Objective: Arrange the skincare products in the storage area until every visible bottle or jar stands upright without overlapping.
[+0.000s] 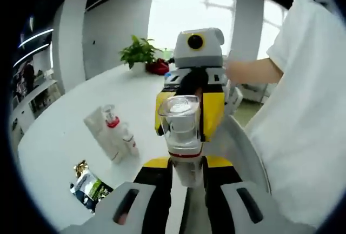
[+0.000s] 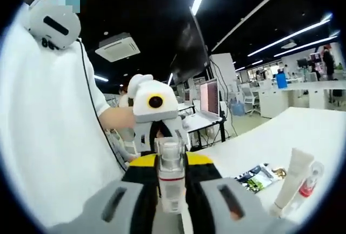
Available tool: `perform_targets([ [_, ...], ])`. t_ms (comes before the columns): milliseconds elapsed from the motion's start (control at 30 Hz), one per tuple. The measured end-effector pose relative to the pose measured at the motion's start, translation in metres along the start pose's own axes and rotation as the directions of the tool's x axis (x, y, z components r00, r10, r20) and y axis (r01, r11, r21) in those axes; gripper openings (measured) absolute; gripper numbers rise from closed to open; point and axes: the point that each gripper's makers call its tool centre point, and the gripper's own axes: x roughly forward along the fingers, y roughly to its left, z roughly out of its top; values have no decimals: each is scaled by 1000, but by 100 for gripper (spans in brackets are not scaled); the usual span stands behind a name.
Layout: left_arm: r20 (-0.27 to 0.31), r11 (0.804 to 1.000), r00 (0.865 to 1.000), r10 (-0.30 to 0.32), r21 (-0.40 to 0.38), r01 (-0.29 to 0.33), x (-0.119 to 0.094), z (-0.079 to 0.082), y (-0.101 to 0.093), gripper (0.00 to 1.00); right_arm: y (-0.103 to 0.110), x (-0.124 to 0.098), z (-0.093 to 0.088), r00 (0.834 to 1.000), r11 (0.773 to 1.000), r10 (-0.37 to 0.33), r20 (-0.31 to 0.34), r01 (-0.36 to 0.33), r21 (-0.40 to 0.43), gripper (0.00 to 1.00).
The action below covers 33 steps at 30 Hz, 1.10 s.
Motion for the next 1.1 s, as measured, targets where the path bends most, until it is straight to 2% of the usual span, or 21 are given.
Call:
perform_targets([
  [167, -31, 999, 999, 15, 45, -13, 2, 1, 1, 17, 0, -2, -1, 1000, 1000, 17, -17, -18, -23, 17],
  [367, -54, 996, 997, 52, 79, -48, 10, -6, 12, 17, -8, -3, -10, 999, 999, 1, -51, -3, -41, 18],
  [600, -68, 993, 993, 92, 75, -87, 22, -20, 27, 17, -20, -1, -29, 994, 996, -64, -89, 58, -65, 19],
  [833, -95, 992, 989, 113, 64, -107, 34, -37, 42, 17, -37, -1, -49, 982, 990, -141, -126, 135, -48, 20],
  [1000, -103, 993, 988, 112, 61, -106, 45, -48, 50, 17, -48, -4, -63, 970, 982, -188, -154, 189, -13, 21],
  [1100, -106, 993, 988, 111, 59, -105, 51, -53, 55, 17, -55, -5, -69, 965, 974, -219, -144, 226, 32, 22],
])
